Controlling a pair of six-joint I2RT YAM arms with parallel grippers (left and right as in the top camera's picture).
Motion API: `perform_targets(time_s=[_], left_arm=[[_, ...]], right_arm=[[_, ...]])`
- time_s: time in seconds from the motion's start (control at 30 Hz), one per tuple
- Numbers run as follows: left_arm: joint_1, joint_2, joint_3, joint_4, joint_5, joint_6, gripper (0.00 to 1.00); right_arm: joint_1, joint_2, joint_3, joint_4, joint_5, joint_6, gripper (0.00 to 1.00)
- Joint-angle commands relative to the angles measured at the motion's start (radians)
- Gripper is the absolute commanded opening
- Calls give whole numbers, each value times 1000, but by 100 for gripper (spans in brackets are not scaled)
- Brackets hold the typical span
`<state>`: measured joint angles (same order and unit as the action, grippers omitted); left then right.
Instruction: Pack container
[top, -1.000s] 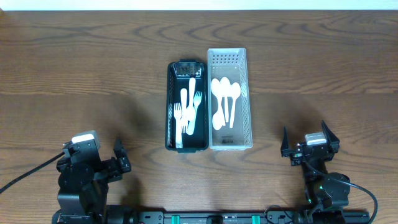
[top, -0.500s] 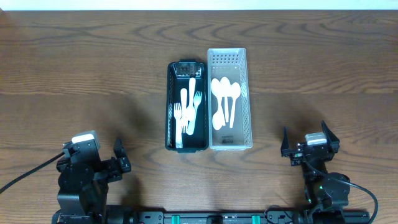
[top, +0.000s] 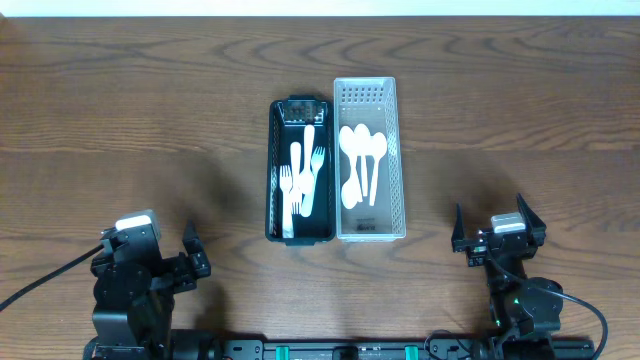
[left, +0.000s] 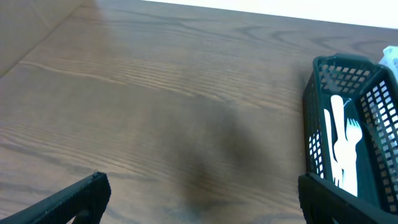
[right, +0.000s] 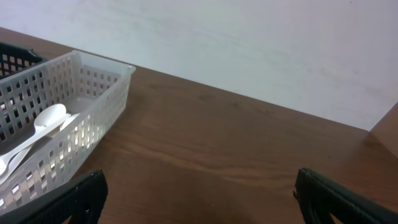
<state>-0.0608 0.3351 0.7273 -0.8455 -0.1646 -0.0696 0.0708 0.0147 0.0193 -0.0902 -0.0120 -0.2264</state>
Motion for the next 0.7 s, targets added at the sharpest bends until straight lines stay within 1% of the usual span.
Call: perform_targets(time_s=[0.0,0.07,0.17,0.27,0.37,0.5,0.57,0.67], left_arm=[[-2,-45,2,-36,19,16,98],[-2,-86,-8,-54,90,16,98],[-2,-165,-75,-26,156,11,98],[-2,-253,-227,101,155,-19,98],[-2,-324,-401,315,155,-43,98],[-2,-330,-578,689,154,-59,98],[-2,-333,-641,827,143,-55,98],[-2,-333,-712,943,127,-55,98]], right_arm=[[12,-10,-6,2,-3,17,99],[12,-10,-6,2,-3,17,99],[12,-10,-6,2,-3,16,99],[12,-10,-6,1,-3,17,99],[12,-10,-6,2,-3,17,99],[12,-10,-6,1,-3,16,99],[12,-10,-6,1,-3,16,99],[12,-10,-6,1,-3,17,99]])
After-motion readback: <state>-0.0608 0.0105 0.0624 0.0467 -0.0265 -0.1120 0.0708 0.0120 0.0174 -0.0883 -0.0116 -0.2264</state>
